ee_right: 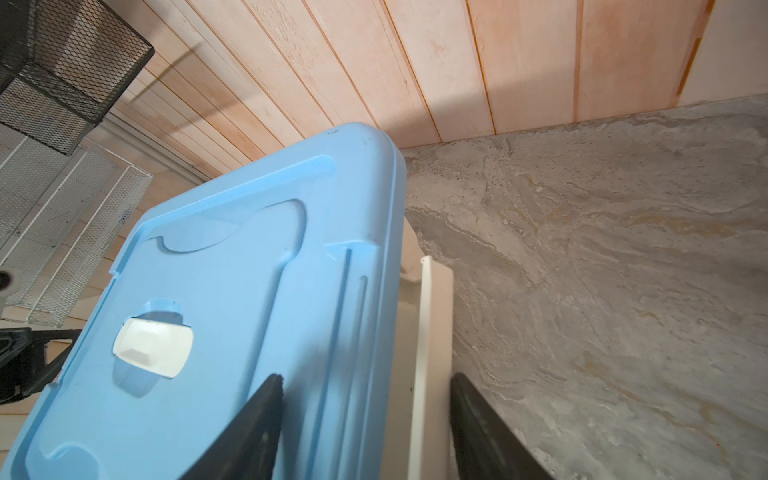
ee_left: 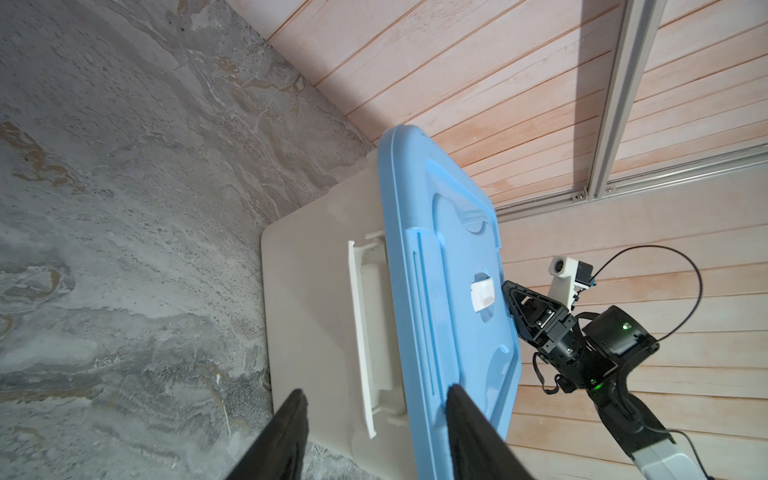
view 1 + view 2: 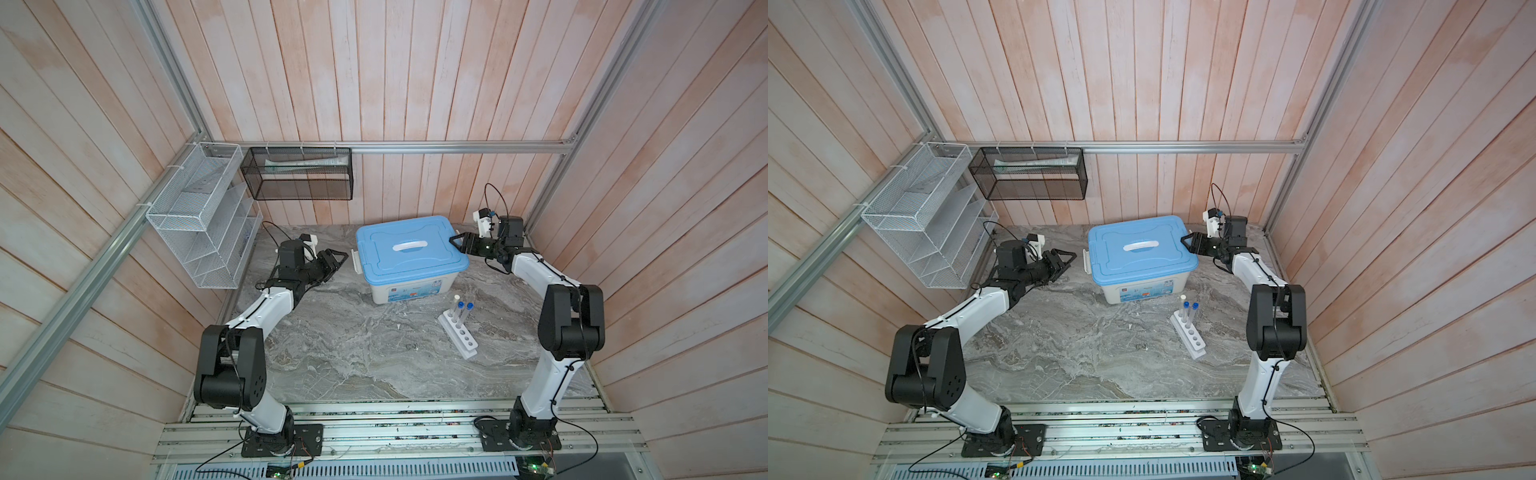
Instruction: Organize the chemistry lab equipment
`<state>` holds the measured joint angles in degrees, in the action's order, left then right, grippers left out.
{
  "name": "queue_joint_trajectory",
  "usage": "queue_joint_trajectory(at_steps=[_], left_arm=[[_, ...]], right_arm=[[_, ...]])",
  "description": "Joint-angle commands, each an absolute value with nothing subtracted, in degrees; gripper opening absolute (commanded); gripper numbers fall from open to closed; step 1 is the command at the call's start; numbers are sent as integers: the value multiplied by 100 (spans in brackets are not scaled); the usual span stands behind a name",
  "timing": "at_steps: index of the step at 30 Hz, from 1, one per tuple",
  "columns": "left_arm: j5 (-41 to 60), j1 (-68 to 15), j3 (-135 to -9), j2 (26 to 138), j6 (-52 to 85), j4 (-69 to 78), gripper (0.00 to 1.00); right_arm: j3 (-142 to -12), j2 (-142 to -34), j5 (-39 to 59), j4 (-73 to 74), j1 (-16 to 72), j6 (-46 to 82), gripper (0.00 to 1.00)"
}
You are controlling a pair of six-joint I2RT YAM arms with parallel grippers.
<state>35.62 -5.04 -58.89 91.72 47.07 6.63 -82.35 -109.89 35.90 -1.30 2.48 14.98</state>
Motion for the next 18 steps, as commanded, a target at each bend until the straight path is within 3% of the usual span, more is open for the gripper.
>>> queue_joint_trajectory(at_steps=[1,18], left_arm=[[3708,-519,-5790,9281,4747,944,55],[3863,-511,-5610,9347,4729,1191,55]], right_arm=[[-8096,-10898,3028,-554,413,1309,61],[-8258,-10907,1714,-1174,867,1029,48]])
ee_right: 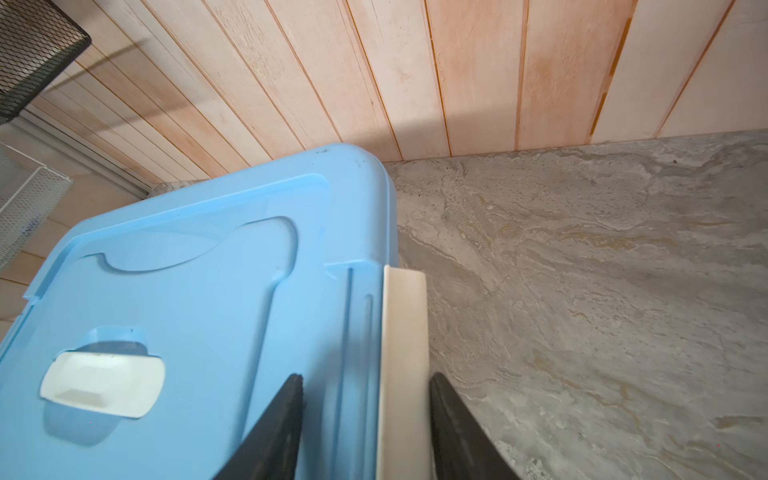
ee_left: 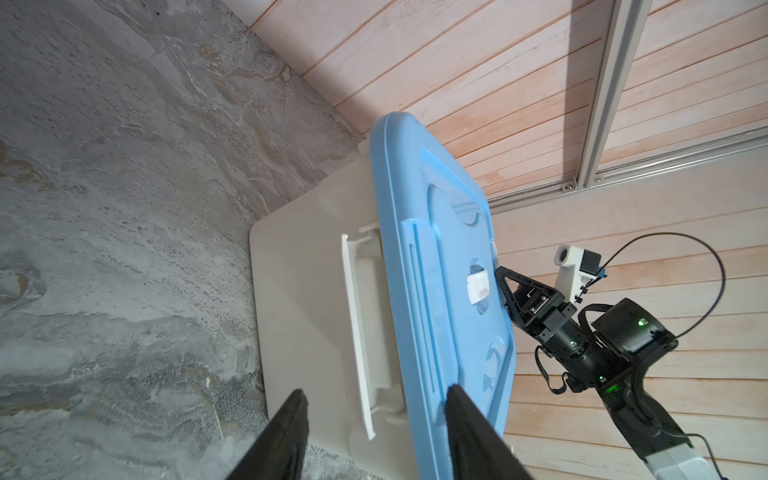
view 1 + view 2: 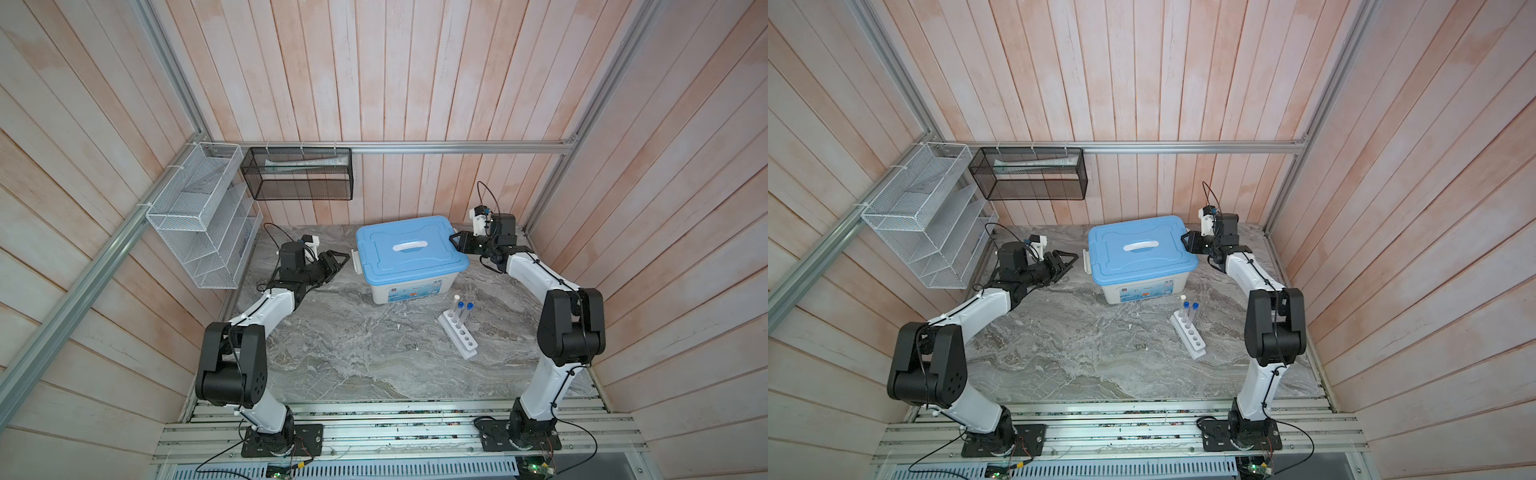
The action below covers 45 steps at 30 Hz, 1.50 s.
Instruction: Organize the chemistry lab equipment
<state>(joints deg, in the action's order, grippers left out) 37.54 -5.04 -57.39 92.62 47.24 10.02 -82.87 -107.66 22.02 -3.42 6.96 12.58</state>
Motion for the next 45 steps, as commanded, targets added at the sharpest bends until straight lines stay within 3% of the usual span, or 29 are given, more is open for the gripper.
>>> queue_joint_trajectory(at_steps=[1,17,28,38,45], left_arm=[[3879,-506,-5592,9360,4729,1200,55],[4121,-454,-5441,9519,4808,1528,54],[4086,-448,-5457,9451,4694,1395,54],[4068,-402,-5386,9246,4901,1396,54],[3985,-560,-5493,9340,4989,1395,55]], right_arm=[[-8275,-10907,1634,-1212,891,1020,48],[-8570,-11037,387,-1740,1342,931,36],[-8875,-11068,202,-2022,1463,984,34],[-9937,-10751,-16,-2635,1552,558,44],[-9438,-10227,14,-2100,2044,371,49]])
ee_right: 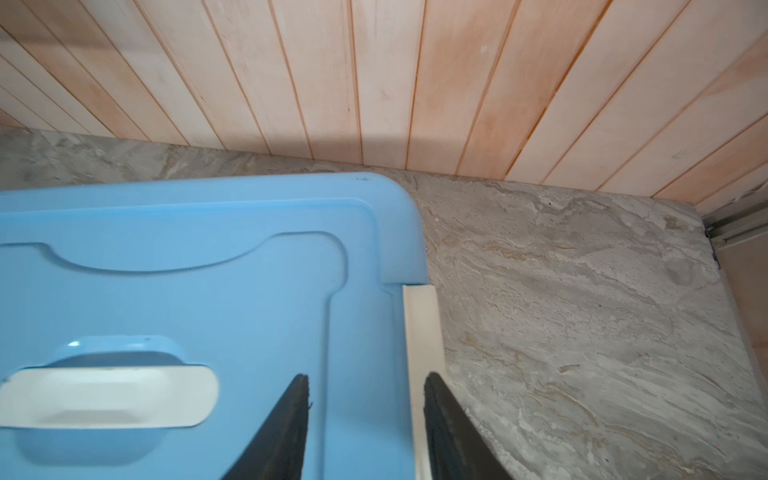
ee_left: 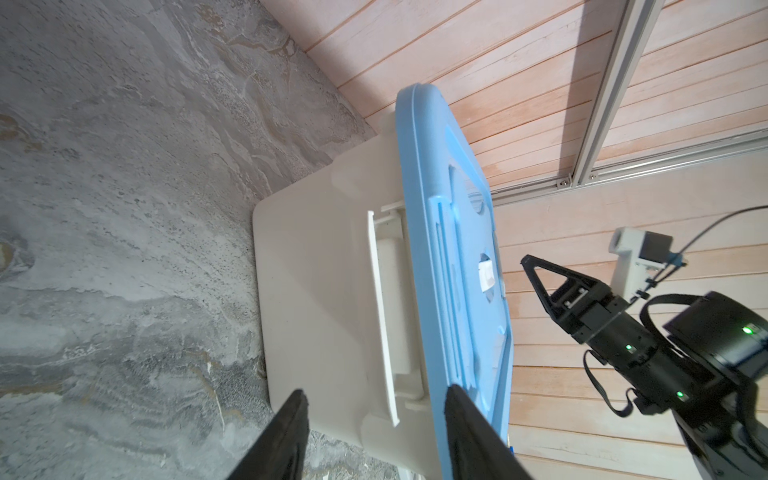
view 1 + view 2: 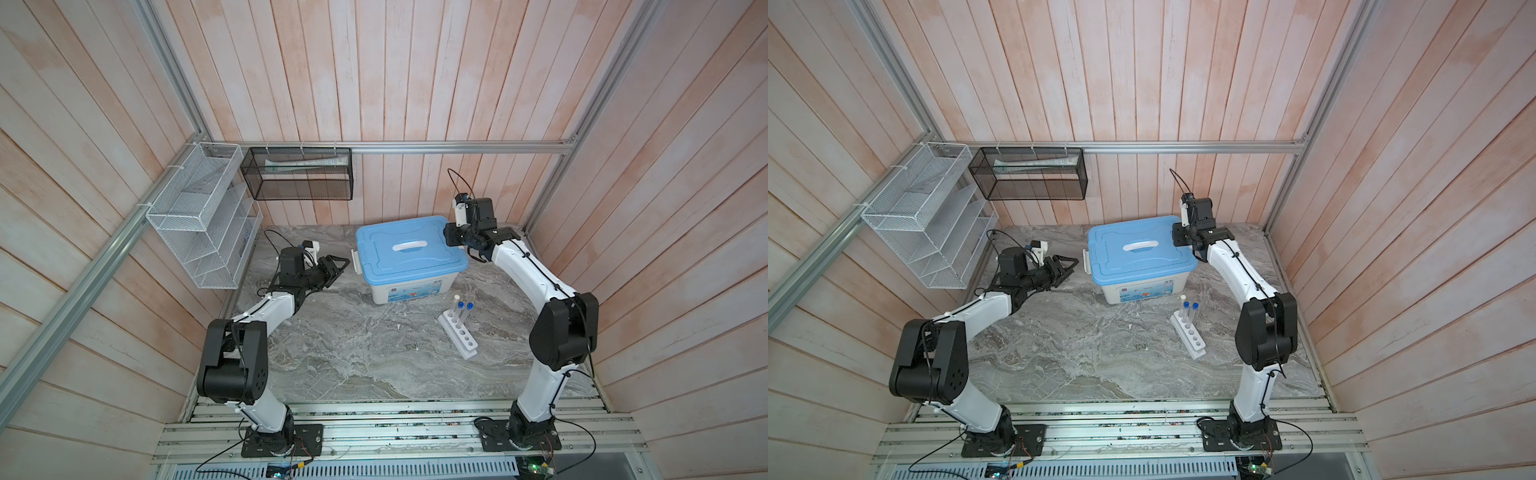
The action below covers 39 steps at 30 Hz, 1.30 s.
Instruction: Organize the chemistry lab equipment
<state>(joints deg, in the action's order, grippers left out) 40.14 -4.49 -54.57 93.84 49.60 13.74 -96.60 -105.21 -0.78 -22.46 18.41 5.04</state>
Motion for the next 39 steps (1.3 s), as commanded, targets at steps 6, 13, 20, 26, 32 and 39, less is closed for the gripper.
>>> queue_joint_trajectory(at_steps=[6,13,20,26,32,39], left_arm=[[3935,-708,-5726,9536,4972,1254,56],[3806,-726,-5841,9465,4887,1106,57],[3926,-721,-5888,9623,4947,1232,57],[3946,-755,-5970,9728,5018,1346,57],[3885,-788,-6178,9886,4871,1159,57],[3994,-806,-6273,10242,4905,1374,57]], right_arm=[[-9100,-10274,281,-1620,2559,300,51],[-9333,-10778,634,-1564,2698,221,51],[-9235,-11013,805,-1424,2706,202,50],[-8818,-11048,720,-1288,2714,176,50],[-8546,-11101,683,-1213,2715,185,50],[-8238,-11127,782,-1167,2707,246,50]])
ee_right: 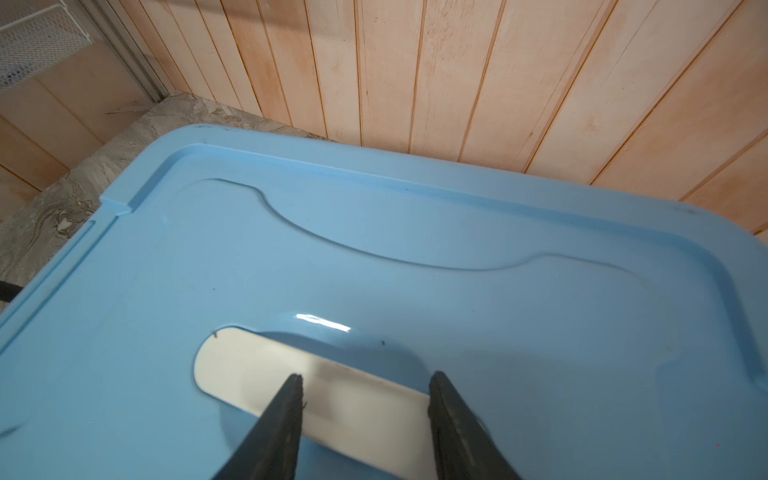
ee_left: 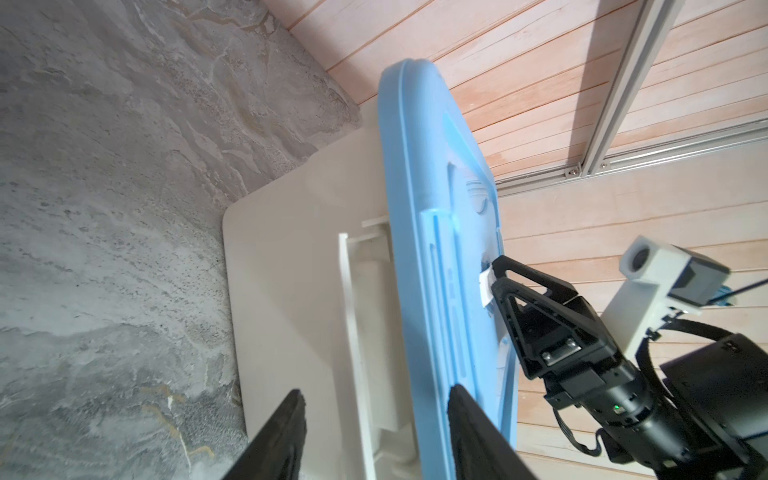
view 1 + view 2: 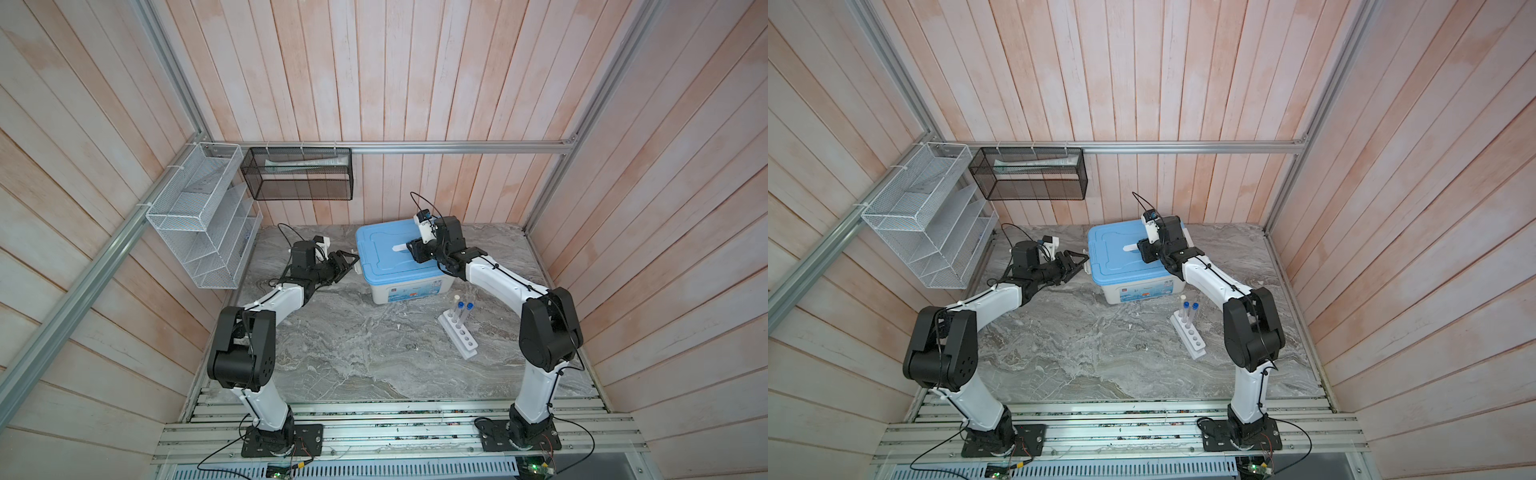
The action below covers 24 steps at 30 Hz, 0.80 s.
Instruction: Organize the chemistry lab equipment
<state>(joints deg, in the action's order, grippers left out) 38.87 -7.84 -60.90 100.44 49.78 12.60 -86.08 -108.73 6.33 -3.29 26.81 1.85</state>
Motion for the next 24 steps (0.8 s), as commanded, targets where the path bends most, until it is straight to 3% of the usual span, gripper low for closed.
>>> queue_joint_trajectory(at_steps=[1,24], left_arm=[[4003,-804,-6290,10283,4896,1374,57],[4346,-710,-5840,10011,5014,2120,58]], right_arm=[[-8226,-11111,780,-1160,2707,249,50],[-8263,-11249,936,-1072,2724,369,49]])
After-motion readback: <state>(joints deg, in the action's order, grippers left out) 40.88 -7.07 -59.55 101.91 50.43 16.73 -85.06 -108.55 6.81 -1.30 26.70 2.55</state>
